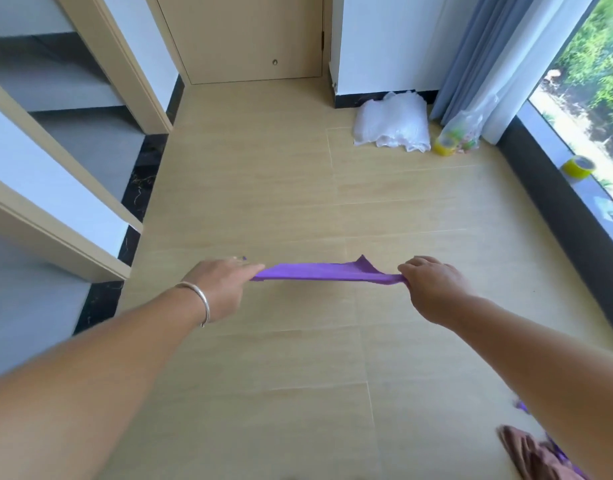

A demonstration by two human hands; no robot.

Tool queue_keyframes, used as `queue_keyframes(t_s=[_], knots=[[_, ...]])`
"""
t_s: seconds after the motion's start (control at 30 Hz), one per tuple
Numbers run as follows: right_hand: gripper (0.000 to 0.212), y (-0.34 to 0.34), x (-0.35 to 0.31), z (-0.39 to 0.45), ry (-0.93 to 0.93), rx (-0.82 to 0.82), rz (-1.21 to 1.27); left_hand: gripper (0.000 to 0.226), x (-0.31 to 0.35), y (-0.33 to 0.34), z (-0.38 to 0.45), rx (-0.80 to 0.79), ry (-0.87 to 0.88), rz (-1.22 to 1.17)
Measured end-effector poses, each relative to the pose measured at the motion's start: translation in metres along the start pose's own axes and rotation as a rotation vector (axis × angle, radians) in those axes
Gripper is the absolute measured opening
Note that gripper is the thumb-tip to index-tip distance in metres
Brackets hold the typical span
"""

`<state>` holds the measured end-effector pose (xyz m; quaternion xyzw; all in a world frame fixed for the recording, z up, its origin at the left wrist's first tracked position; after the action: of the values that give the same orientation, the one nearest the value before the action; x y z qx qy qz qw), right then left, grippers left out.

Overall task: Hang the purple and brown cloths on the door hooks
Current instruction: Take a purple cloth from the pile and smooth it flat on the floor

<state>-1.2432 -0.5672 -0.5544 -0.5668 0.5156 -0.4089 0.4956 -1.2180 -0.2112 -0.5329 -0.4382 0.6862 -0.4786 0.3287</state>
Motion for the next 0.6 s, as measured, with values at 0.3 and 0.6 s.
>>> queue_keyframes(t_s=[0.3, 0.6], knots=[[0.026, 0.161, -0.012, -0.089, -0.028, -0.272, 0.072, 0.064, 0.041, 0.177, -0.066, -0.262, 0.2, -0.041], [0.028, 0.292, -0.019, -0.169, -0.025, -0.53, 0.114, 0.062, 0.082, 0.317, -0.108, -0.463, 0.212, -0.149]])
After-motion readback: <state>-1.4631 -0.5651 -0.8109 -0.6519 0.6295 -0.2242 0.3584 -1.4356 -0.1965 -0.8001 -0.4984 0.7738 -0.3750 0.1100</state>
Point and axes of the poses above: each hand's wrist, its own z-axis towards the middle knuckle, its own y-axis out of the palm, x = y × z, the point moved 1 cm from there along z, towards the middle knuckle
